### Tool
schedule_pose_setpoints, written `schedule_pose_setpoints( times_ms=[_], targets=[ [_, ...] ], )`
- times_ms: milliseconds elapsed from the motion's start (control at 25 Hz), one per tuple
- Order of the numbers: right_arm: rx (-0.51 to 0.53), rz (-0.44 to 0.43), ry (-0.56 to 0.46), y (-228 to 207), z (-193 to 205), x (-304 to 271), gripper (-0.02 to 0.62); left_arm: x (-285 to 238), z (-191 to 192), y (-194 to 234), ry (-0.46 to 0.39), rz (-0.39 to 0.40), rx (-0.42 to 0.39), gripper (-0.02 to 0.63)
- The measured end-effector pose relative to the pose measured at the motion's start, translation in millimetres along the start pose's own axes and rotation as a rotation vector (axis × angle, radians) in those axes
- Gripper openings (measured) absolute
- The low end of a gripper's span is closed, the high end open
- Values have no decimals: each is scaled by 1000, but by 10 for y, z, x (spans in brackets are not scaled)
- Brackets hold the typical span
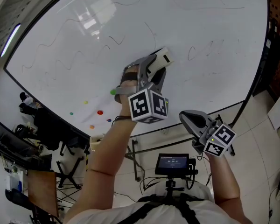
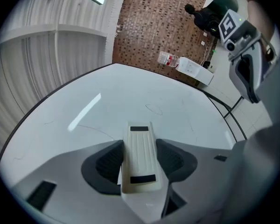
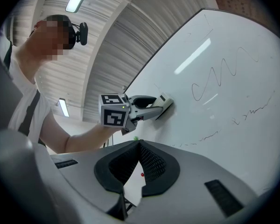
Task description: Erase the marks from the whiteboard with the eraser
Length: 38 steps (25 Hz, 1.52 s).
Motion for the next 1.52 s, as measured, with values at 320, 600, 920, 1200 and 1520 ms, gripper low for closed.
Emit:
schedule_pose_setpoints(
  times_ms=[320, 600, 920, 1200, 1520],
  targets=[
    [-8, 63, -23, -167, -41, 213, 2, -144, -296, 180, -20, -33, 10, 250],
    [-11, 72, -34, -210, -41, 284, 2, -64, 159, -755, 29, 120, -122, 253],
    [-29, 58, -39, -178, -22, 215, 2, -14, 309, -1009, 15, 190, -100, 256],
    [-30, 69, -35, -177, -8, 183, 2, -19, 8, -184, -56, 8, -11, 256],
    [-24, 87, -30, -217, -25, 223, 2, 399, 375, 644, -26, -222, 342, 255]
  ],
)
Point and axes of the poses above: the fingertips, and each gripper's own axes: x backward along the fingers, y to its left, z out of its underside, the point moved 1 cm from there along x, backward along the fingers
